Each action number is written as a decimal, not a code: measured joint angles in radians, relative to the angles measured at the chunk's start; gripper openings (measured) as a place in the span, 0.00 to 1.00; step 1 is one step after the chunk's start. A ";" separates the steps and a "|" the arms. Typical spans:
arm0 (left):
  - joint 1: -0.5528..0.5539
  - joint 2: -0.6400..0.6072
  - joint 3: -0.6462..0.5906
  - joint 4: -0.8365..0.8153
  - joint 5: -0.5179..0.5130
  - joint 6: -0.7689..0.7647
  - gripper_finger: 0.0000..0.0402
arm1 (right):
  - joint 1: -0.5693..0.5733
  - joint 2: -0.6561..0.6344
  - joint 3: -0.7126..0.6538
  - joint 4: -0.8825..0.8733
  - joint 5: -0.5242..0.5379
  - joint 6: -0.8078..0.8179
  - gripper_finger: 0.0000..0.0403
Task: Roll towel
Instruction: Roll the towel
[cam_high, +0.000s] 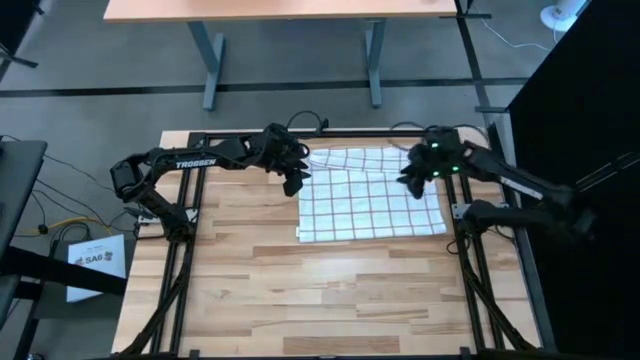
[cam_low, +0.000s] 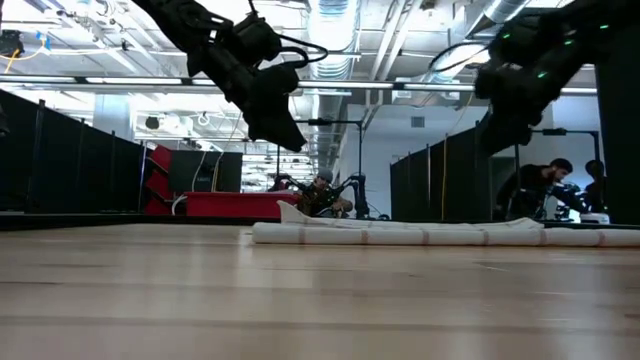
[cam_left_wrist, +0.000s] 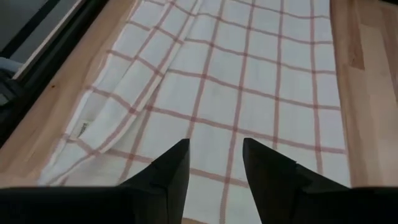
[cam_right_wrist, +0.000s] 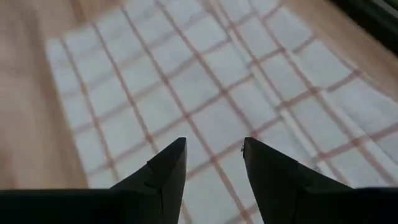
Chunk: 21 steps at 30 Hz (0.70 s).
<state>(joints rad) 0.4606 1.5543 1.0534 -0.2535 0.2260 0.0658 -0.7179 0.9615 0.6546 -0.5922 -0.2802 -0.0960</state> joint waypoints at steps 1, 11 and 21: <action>0.000 0.000 0.000 -0.004 0.000 0.001 0.33 | 0.023 0.041 0.020 -0.001 0.042 -0.017 0.37; 0.001 0.000 0.000 -0.002 -0.001 0.042 0.33 | 0.046 0.474 0.293 -0.182 0.275 -0.200 0.37; 0.001 0.000 0.000 -0.003 -0.002 0.091 0.33 | 0.013 0.768 0.524 -0.254 0.337 -0.358 0.37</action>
<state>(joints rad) 0.4614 1.5543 1.0534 -0.2565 0.2245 0.1563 -0.7046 1.7296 1.1783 -0.8461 0.0566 -0.4536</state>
